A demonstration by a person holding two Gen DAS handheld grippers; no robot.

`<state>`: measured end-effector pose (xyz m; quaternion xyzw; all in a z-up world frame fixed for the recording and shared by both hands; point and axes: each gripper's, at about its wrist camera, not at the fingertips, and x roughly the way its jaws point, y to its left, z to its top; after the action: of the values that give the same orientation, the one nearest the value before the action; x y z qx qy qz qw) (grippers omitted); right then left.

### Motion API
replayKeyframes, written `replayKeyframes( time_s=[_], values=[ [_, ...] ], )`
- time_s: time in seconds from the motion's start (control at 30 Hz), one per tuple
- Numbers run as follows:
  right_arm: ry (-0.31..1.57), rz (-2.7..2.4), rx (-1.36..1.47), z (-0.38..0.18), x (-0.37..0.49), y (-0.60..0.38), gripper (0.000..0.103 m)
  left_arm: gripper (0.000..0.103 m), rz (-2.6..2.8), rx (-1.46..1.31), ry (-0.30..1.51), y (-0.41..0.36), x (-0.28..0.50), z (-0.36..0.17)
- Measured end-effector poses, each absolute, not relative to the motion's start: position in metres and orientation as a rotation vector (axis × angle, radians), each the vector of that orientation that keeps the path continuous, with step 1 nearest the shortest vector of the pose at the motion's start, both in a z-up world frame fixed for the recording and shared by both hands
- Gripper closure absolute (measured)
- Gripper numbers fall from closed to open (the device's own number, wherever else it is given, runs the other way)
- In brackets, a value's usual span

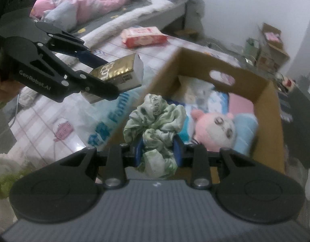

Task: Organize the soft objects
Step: 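Carry the snack packet and green scrunchie over the box with both tools, then drop the snack packet with the left tool while the right tool releases the scrunchie into the box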

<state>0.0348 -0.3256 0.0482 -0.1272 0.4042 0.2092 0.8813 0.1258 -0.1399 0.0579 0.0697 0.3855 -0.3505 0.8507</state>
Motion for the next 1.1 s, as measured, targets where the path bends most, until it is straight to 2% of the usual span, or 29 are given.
replayKeyframes(
  time_s=[0.6, 1.1],
  values=[
    [1.063, 0.263, 0.013, -0.005, 0.062, -0.413, 0.069, 0.046, -0.821, 0.229, 0.881, -0.205, 0.137, 0.032],
    [0.978, 0.073, 0.159, 0.003, 0.061, -0.475, 0.069, 0.045, -0.899, 0.374, 1.077, -0.289, 0.158, -0.021]
  ],
)
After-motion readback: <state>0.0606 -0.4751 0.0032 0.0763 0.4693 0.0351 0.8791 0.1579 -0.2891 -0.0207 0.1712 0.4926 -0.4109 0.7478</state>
